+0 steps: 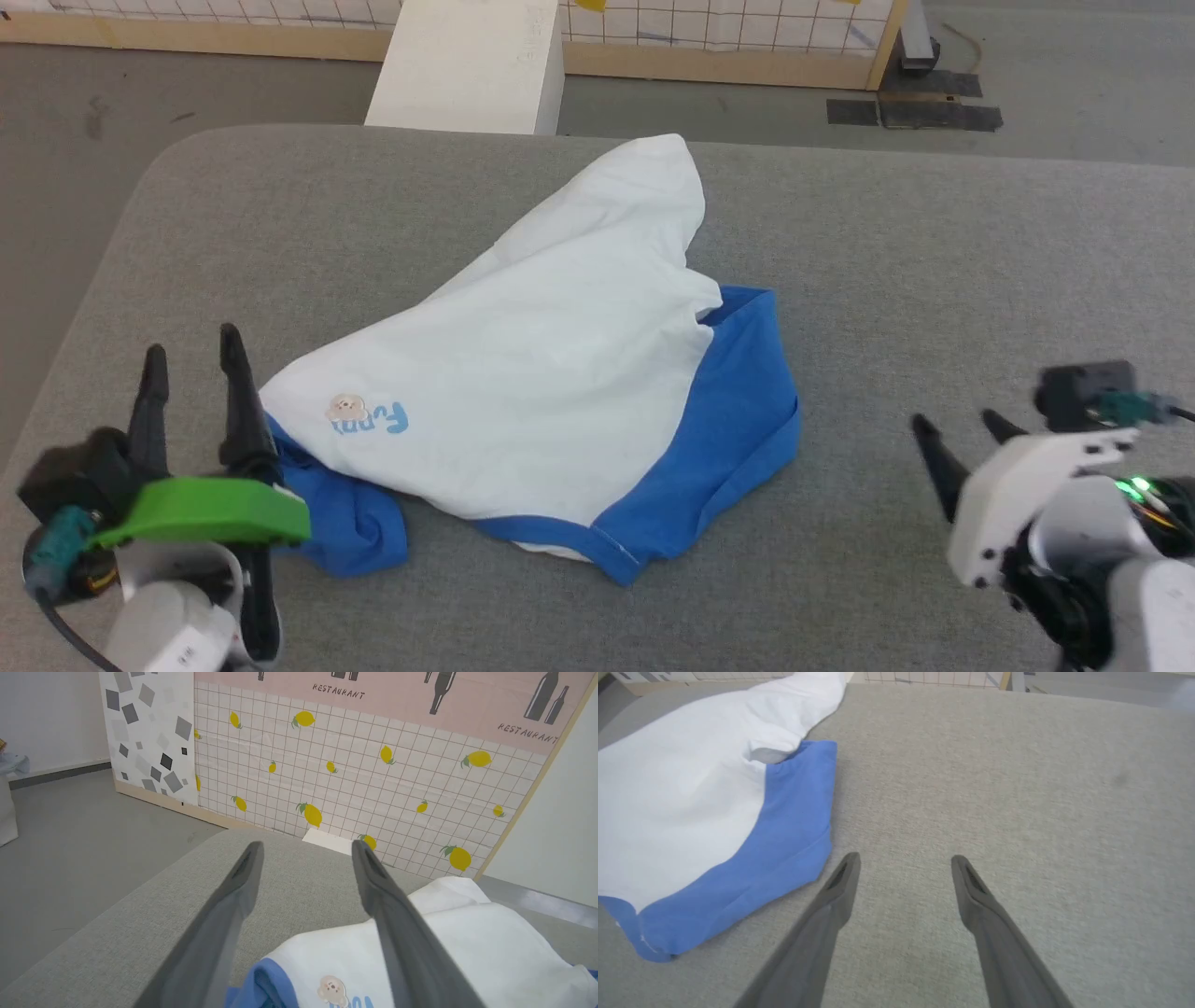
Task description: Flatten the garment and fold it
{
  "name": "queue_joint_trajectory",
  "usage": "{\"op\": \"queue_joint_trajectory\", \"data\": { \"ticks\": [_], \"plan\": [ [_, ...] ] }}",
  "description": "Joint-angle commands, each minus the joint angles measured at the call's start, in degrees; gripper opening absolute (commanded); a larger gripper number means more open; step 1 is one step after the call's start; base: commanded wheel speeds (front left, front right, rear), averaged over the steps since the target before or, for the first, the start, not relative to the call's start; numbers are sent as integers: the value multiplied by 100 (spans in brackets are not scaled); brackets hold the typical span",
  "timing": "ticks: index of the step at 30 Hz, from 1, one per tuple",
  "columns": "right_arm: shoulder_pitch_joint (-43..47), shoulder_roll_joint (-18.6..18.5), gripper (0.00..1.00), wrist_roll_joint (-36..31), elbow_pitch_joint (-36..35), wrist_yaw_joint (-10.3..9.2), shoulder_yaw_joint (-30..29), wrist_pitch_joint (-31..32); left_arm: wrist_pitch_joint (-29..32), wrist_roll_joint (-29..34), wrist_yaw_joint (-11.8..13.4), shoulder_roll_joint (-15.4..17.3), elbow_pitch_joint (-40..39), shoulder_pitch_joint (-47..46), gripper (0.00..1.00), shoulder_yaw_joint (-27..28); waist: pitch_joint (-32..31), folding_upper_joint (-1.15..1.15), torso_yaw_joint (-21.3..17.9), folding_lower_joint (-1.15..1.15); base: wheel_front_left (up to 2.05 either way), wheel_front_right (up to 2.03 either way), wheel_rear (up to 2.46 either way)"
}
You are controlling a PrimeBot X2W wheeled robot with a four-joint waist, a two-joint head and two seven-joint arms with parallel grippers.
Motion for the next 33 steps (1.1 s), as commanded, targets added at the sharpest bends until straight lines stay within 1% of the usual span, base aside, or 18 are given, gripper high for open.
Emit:
{"op": "queue_joint_trajectory", "data": {
  "ticks": [1,4,7,10,14,19,24,25,27,30,33],
  "plan": [
    [-208,-37,100,-19,133,-9,192,-38,-151,131,-39,-11,11,173,100,-50,21,0,-4,0,0,0,0],
    [-627,-112,100,-67,566,-9,753,-36,-361,456,-26,-120,-86,294,100,-94,99,0,25,0,0,0,0],
    [-1027,-153,100,-170,1036,-9,1177,16,-392,643,-65,-272,-205,317,100,-90,218,0,91,0,0,0,0],
    [-1452,-209,100,-429,1623,-9,1532,127,-396,819,-112,-467,-360,312,100,-13,370,0,168,0,0,0,0],
    [-1835,-149,100,-670,2281,-9,1738,199,-397,920,-210,-626,-374,255,100,60,515,0,252,0,0,0,0],
    [-2041,-87,100,-711,2941,-9,2032,130,-397,1016,-323,-751,-387,171,100,156,633,0,307,0,0,0,0],
    [-2095,-109,100,-576,3308,-9,2266,-10,-398,1065,-407,-821,-356,119,100,234,682,0,320,0,0,0,0],
    [-2117,-129,44,-532,3351,-9,2285,-43,-398,1070,-421,-832,-340,113,100,252,685,0,315,0,0,0,0],
    [-2181,-176,0,-431,3354,-9,2281,-210,-398,1076,-448,-849,-317,100,100,278,682,0,296,0,0,0,0],
    [-2283,-255,0,-230,3283,-9,2095,-375,-398,1087,-487,-865,-281,97,100,300,656,0,254,0,0,0,0],
    [-2380,-499,0,-91,3109,-9,1807,-458,-398,1086,-515,-878,-232,110,100,308,608,0,211,0,0,0,0]
  ]
}}
